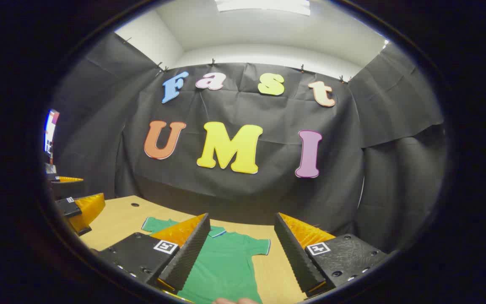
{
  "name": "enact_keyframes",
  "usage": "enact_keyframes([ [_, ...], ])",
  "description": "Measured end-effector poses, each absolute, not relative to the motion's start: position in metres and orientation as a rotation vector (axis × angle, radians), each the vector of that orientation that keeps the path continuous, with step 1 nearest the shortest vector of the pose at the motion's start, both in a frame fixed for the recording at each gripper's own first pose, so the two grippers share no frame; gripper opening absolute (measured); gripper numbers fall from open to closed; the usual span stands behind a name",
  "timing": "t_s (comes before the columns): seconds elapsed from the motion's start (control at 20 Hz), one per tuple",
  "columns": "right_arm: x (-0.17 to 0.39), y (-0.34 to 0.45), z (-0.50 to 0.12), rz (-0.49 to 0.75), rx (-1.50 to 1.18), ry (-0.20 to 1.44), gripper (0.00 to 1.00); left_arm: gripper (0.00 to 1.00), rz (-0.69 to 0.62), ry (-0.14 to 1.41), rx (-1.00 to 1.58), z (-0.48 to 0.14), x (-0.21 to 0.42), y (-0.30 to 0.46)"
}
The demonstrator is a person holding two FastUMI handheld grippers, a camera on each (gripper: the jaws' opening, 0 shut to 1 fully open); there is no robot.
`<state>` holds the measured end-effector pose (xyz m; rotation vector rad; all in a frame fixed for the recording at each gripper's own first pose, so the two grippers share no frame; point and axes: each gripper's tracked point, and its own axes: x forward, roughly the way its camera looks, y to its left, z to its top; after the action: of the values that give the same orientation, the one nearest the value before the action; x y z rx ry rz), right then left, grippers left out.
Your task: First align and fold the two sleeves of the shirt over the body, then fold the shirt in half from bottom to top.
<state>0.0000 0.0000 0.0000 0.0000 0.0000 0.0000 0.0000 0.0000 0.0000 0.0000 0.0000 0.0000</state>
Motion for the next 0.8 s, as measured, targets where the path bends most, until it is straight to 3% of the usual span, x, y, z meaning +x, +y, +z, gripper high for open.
enact_keyframes([
  [0.8, 0.002, -0.012, 0.007, -0.021, 0.004, -0.020, 0.95, 0.96, -0.006, 0.029, 0.002, -0.011, 0.005, 0.000],
])
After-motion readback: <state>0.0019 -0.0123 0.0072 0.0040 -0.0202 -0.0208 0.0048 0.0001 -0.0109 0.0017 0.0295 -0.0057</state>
